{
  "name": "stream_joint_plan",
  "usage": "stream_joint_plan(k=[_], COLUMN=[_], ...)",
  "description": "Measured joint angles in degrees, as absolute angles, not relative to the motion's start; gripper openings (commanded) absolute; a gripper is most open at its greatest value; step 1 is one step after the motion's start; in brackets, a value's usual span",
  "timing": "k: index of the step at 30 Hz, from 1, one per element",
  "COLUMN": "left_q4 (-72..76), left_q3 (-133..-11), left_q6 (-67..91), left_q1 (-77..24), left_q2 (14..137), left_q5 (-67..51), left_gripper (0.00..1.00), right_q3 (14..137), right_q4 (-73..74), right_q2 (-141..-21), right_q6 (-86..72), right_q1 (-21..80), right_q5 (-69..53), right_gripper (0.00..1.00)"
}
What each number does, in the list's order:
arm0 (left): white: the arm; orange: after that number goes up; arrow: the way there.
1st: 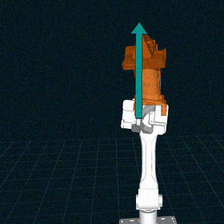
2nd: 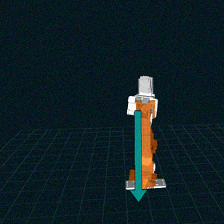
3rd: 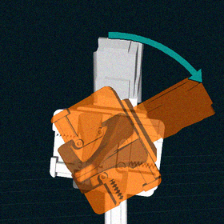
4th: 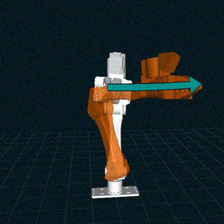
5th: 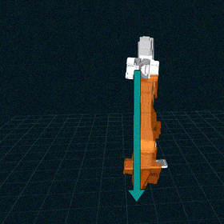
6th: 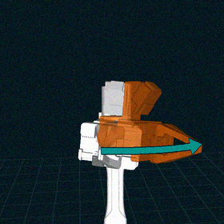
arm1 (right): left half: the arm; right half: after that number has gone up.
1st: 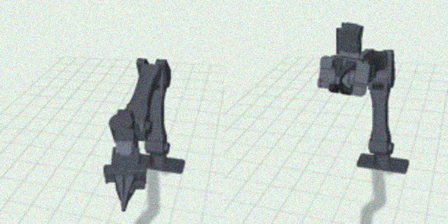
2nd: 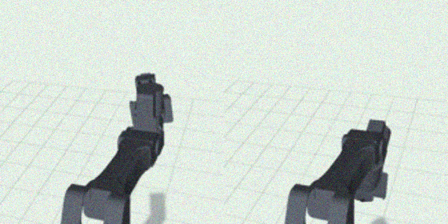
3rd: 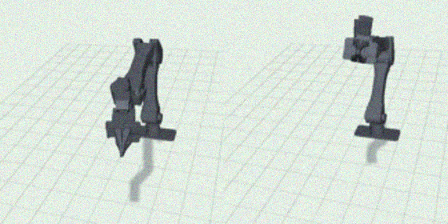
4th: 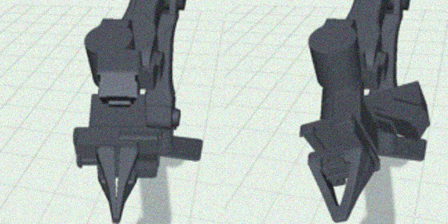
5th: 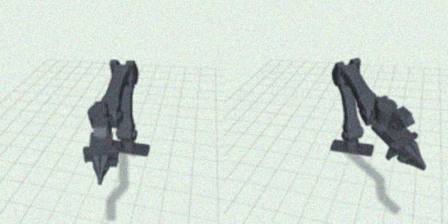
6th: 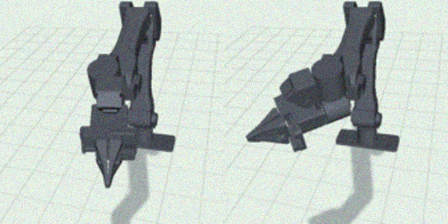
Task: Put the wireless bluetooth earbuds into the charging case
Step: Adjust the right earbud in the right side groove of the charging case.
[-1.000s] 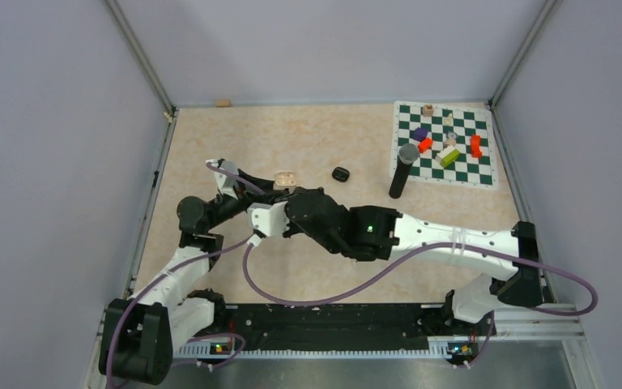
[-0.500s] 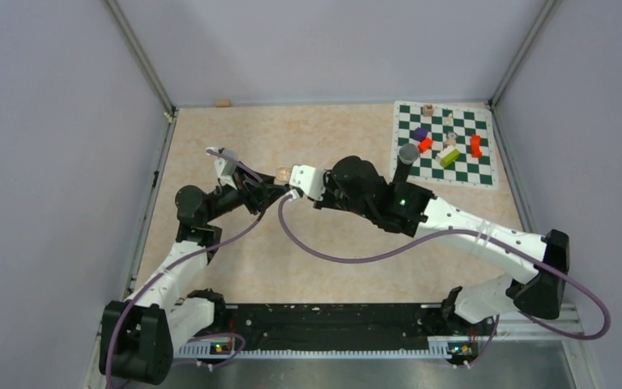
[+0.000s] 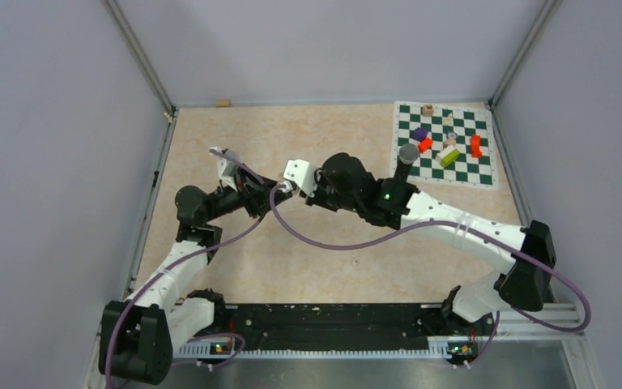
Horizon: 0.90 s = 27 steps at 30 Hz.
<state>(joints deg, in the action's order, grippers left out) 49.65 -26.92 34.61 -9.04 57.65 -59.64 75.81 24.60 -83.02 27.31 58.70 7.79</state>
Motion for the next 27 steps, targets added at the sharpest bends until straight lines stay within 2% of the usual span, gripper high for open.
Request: stream_joint_plan(k=[27], left_q4=[45.21], left_q3=[-26.92], left_q6=[30.52], left_q1=[-10.26], left_q2=[57.93], left_q5=[-59.35], left_gripper=[0.00], right_q3=[81.82], right_q4=[26.98], right_q2=[-85.86], right_q6=[20.69], right_q1=[58.70], right_q5=[1.78], right_gripper=[0.12])
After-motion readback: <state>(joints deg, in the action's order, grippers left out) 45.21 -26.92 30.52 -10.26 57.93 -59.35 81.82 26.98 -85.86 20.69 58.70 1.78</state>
